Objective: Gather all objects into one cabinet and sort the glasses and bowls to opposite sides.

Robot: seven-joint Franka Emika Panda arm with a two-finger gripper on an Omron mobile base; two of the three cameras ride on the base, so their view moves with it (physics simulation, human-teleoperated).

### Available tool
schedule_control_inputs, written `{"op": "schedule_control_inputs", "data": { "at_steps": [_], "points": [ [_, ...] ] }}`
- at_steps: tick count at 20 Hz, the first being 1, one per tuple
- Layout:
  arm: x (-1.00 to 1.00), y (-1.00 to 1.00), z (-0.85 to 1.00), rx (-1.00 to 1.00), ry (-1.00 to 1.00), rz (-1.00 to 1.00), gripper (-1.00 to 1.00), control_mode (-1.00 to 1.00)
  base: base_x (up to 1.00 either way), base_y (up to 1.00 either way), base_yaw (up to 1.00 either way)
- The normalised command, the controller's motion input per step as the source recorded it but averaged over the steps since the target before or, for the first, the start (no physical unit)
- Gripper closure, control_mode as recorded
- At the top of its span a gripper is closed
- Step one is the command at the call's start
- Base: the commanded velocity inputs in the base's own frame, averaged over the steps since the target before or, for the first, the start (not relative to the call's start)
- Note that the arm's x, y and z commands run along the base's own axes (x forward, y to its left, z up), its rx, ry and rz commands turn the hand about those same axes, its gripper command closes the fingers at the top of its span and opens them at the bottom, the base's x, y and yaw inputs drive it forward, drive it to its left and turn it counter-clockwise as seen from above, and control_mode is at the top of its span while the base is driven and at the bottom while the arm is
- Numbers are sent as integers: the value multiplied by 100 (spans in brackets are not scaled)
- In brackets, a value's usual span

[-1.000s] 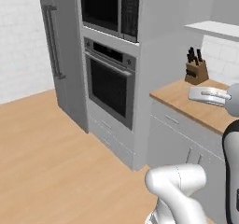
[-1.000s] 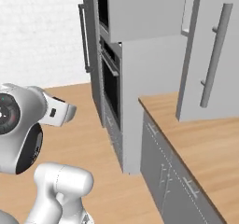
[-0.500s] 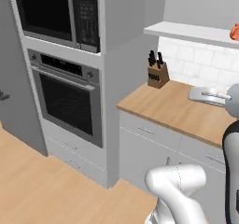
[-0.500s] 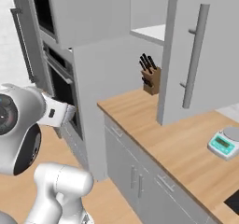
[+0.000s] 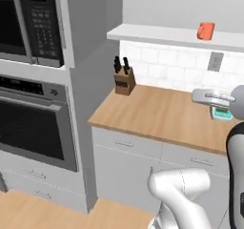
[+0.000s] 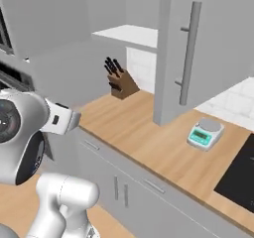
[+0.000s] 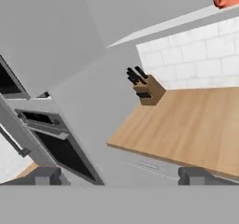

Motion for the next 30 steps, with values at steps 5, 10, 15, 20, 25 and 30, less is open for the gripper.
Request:
{"op": "schedule_control_inputs", "data": {
  "at_steps": [5,10,15,20,25,30],
  "points": [
    [0,0,0,0,0,0,-100,100,24,0,-65],
    [0,0,0,0,0,0,-100,100,12,26,-30],
    [0,0,0,0,0,0,-100,100,25,29,-12],
    [0,0,0,0,0,0,-100,100,31,7,-44],
    [0,0,0,0,0,0,-100,100,6,26,-4],
    [0,0,0,0,0,0,-100,100,26,4,-35]
  ]
}}
